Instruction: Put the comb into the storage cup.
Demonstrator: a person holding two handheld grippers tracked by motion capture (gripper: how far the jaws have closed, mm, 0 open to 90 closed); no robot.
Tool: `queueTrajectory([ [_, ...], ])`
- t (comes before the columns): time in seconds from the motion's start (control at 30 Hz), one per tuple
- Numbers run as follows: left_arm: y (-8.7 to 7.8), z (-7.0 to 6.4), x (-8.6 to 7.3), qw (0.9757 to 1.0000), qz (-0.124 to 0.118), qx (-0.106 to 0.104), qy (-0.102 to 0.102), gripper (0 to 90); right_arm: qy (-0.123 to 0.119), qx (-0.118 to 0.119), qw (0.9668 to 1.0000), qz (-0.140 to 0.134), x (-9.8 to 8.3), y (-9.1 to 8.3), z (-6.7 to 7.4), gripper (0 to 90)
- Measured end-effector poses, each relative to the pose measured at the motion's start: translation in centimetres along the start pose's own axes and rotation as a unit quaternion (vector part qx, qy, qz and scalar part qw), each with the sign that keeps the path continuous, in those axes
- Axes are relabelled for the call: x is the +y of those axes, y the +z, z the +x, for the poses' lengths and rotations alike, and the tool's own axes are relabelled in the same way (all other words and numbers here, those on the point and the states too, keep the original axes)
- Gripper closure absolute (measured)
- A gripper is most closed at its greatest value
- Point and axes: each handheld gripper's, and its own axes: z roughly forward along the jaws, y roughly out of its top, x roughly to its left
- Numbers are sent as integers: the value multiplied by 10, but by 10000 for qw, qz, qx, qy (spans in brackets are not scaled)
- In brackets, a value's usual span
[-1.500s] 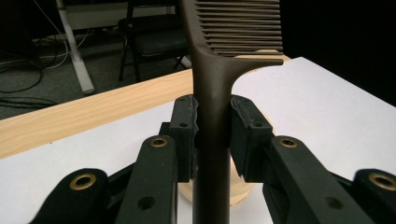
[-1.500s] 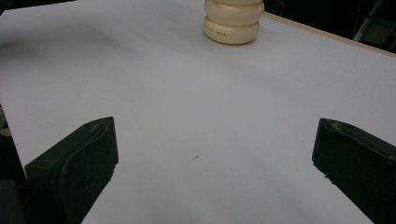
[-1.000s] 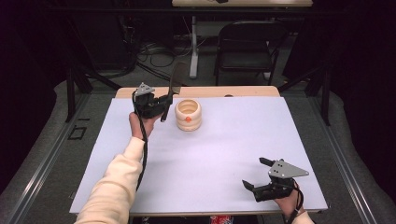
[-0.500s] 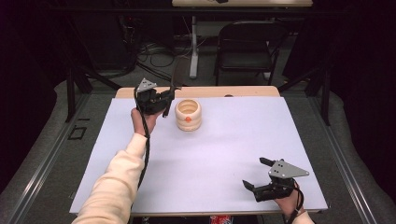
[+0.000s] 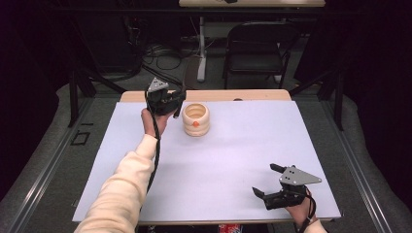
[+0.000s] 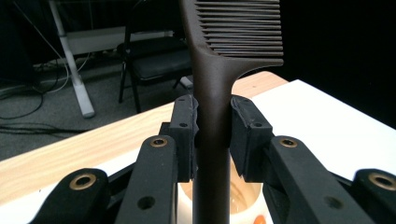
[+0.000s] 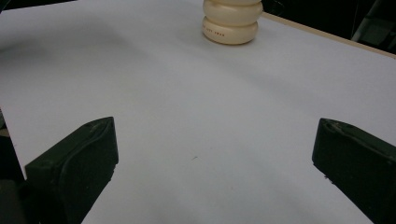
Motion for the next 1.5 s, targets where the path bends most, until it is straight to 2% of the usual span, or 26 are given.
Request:
queueTrajectory([
  [0.47, 11, -5, 4, 9999, -100, -52, 111, 723, -2, -14, 10000, -2, 0, 0, 0, 0],
  [1.5, 30, -11, 1, 9995, -299, -128, 54, 723, 10, -6, 10000, 19, 0, 0, 0, 0],
])
